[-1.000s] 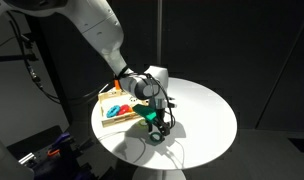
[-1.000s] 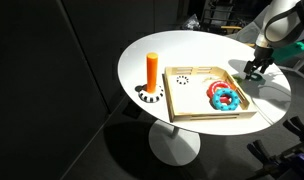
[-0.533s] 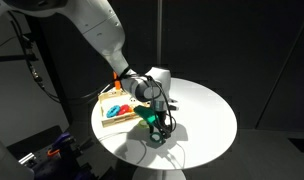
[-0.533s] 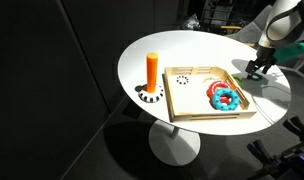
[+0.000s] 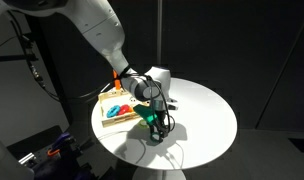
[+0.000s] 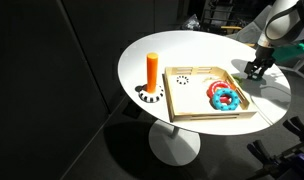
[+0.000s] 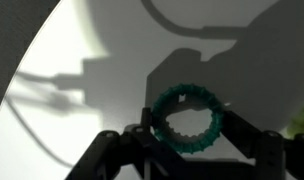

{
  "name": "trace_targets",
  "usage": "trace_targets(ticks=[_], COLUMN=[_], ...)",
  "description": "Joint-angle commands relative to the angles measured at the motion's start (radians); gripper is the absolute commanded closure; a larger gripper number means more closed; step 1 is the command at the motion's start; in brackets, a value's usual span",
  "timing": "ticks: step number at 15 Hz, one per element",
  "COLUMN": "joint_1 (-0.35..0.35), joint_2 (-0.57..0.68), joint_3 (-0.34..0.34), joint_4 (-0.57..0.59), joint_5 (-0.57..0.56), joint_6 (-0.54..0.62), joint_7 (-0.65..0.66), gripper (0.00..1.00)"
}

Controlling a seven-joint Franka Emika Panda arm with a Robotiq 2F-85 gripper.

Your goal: Put the green ring in the box

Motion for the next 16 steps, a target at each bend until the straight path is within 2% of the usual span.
trace_targets(ticks=[1, 9, 16], joint_1=[-0.007, 0.033, 0.109], joint_2=[0.0, -0.109, -0.213], joint_3=[-0.002, -0.003, 0.05], joint_4=[0.013, 0.021, 0.031], joint_5=[0.001, -0.027, -0.037], joint_6=[-0.006, -0.042, -0.074], joint_7=[0.012, 0.019, 0.013], gripper=[0.53, 0.53, 0.53])
